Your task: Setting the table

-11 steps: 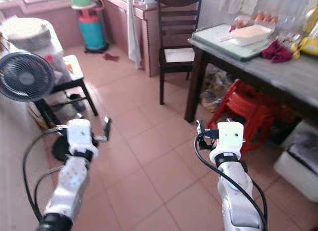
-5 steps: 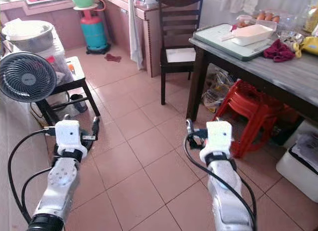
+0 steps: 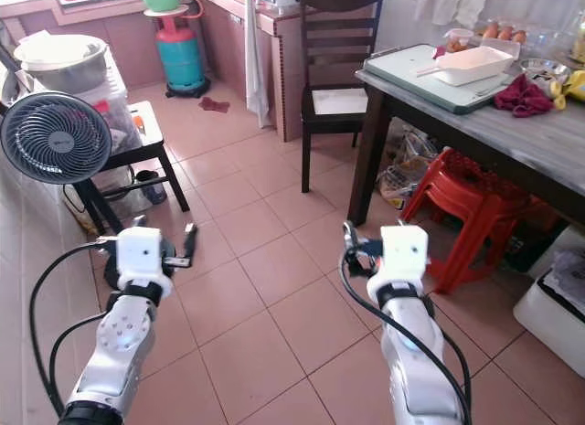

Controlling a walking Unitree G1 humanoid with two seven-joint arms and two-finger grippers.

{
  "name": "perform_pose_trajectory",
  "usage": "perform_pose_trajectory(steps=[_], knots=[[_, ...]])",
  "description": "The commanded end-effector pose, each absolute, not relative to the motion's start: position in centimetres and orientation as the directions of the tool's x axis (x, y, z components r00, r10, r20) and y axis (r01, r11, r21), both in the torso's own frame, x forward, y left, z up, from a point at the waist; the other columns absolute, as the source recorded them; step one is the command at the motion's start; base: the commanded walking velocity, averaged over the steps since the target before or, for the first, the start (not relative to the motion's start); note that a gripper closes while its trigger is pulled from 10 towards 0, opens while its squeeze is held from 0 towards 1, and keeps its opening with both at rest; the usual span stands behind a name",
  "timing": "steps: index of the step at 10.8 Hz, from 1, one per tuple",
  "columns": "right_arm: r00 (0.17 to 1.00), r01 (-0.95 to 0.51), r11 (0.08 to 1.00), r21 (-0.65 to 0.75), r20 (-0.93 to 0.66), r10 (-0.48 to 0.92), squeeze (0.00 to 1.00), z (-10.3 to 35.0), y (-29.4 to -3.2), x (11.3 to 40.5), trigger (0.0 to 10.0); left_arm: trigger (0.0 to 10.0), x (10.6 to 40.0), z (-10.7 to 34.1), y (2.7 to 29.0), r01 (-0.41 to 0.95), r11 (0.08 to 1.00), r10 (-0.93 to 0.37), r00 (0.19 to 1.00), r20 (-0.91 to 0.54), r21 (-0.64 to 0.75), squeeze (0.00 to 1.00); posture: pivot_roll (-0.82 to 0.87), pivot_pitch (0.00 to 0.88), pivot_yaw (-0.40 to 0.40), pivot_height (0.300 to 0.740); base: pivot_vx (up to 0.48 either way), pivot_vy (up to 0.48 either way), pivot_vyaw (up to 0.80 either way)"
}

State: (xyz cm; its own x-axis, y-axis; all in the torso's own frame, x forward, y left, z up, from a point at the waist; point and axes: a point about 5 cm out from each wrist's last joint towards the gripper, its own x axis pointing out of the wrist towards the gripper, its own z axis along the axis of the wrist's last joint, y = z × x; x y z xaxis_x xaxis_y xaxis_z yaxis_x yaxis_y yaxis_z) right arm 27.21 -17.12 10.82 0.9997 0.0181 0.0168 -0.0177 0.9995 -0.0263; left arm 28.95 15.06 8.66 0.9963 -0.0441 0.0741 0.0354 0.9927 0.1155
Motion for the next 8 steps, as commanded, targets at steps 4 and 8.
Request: perform_pose_trajectory(steps=[4, 8], knots=[[1.000, 0.026, 0.999, -0.028, -0.006, -0.027, 0.00, 10.9, -17.8, 25.7, 10.0, 10.0, 29.2, 8.9, 13.6, 0.119, 0.991, -0.122, 0.991, 0.052, 0.065, 0.00, -0.10, 0.022, 0.067, 0.740, 0.000, 0.000, -0.60], [0.999, 0.034, 0.998, -0.044, -0.010, -0.035, 0.00, 11.3, -17.7, 25.4, 10.0, 10.0, 29.7, 9.2, 13.0, 0.168, 0.986, -0.168, 0.985, 0.036, 0.021, 0.00, -0.10, 0.042, 0.067, 0.740, 0.000, 0.000, -0.79]])
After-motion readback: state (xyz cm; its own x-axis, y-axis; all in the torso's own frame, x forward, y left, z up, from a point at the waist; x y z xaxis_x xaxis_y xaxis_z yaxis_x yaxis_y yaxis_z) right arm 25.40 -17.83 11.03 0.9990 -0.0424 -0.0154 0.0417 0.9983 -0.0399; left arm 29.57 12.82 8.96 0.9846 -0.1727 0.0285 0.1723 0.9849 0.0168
